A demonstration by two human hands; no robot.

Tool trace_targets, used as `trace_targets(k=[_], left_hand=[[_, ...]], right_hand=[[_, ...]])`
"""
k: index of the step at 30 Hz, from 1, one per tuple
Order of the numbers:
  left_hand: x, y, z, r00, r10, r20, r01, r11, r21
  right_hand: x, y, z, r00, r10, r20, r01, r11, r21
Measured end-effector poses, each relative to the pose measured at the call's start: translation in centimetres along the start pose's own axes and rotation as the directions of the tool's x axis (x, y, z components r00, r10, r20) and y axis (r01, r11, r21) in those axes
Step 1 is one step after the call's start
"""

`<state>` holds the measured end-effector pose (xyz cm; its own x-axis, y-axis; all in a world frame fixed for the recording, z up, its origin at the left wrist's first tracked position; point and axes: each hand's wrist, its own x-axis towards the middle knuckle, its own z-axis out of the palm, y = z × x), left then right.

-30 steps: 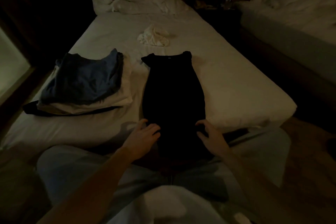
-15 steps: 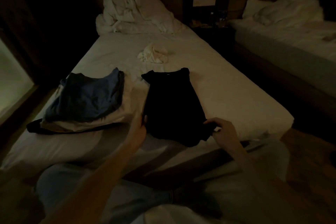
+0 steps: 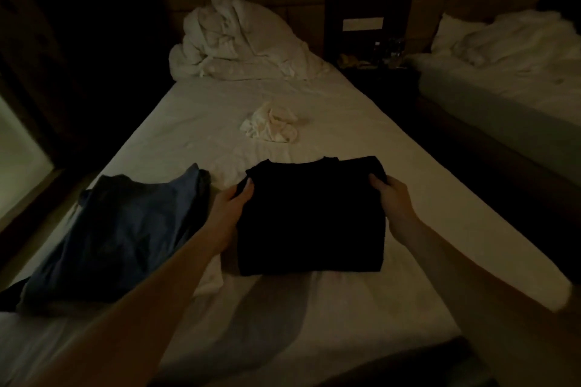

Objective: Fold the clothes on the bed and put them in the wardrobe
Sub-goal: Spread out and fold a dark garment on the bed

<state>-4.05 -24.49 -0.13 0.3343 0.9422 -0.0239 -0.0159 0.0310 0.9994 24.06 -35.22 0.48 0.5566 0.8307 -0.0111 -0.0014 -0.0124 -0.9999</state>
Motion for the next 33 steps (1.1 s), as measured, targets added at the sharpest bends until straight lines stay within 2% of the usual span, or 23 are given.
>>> trace_targets(k=[2, 4, 10, 13, 15, 16, 18, 20, 23, 25, 27, 29, 31, 33], left_hand=[[3.2, 0.0, 0.4, 0.994, -0.099, -0.045, 0.089, 0.979, -0.184], [6.7, -0.4, 0.2, 0.984, -0.153, -0.087, 0.127, 0.961, -0.246], [18.0, -3.0, -1.5, 0.945, -0.286, -0.160, 0.255, 0.948, -0.189], [23.1, -4.9, -1.9, 0.944, -0.237, -0.229, 0.218, 0.970, -0.105], [26.3, -7.3, -2.4, 0.946, -0.156, -0.282, 0.198, 0.972, 0.127], [27.5, -8.4, -2.8, 0.946, -0.103, -0.306, 0.207, 0.922, 0.328], [29.0, -10.4, -2.9, 0.953, 0.027, -0.302, 0.187, 0.732, 0.655], [29.3, -10.9, -2.5, 0.972, 0.074, -0.223, 0.136, 0.596, 0.791], [29.5, -10.4, -2.4, 0.996, -0.003, -0.090, 0.082, 0.456, 0.886], [29.3, -9.7, -2.4, 0.993, -0.065, -0.100, 0.119, 0.490, 0.864], [28.5, -9.0, -2.3, 0.984, -0.117, -0.132, 0.176, 0.651, 0.738], [27.1, -8.2, -2.5, 0.971, -0.192, -0.144, 0.238, 0.840, 0.488], [25.3, -7.0, -2.7, 0.966, -0.214, -0.148, 0.248, 0.928, 0.279], [23.2, -5.1, -2.6, 0.968, -0.175, -0.180, 0.207, 0.963, 0.174]], right_hand=[[3.7, 0.2, 0.8, 0.996, 0.064, 0.068, -0.067, 0.997, 0.041], [7.6, 0.8, 1.7, 0.989, 0.097, 0.108, -0.097, 0.995, -0.006], [18.5, 2.5, 5.7, 0.983, 0.117, 0.144, -0.101, 0.988, -0.116], [24.0, 4.2, 6.8, 0.983, 0.132, 0.129, -0.111, 0.981, -0.159], [26.9, 6.2, 7.6, 0.983, 0.162, 0.086, -0.127, 0.938, -0.324], [27.9, 7.2, 8.0, 0.982, 0.181, 0.059, -0.136, 0.884, -0.447], [29.2, 9.1, 8.6, 0.977, 0.212, 0.020, -0.144, 0.728, -0.670], [29.6, 10.1, 8.9, 0.977, 0.212, 0.024, -0.114, 0.614, -0.781], [29.5, 10.5, 8.9, 0.974, 0.226, -0.016, -0.136, 0.523, -0.841], [29.2, 10.1, 8.8, 0.970, 0.241, 0.013, -0.109, 0.485, -0.867], [28.2, 8.7, 8.7, 0.964, 0.259, 0.054, -0.118, 0.603, -0.789], [26.7, 7.2, 8.4, 0.974, 0.211, 0.085, -0.099, 0.728, -0.678], [24.8, 5.5, 7.9, 0.983, 0.143, 0.119, -0.042, 0.795, -0.605], [22.8, 3.6, 7.3, 0.979, 0.100, 0.175, 0.008, 0.847, -0.531]])
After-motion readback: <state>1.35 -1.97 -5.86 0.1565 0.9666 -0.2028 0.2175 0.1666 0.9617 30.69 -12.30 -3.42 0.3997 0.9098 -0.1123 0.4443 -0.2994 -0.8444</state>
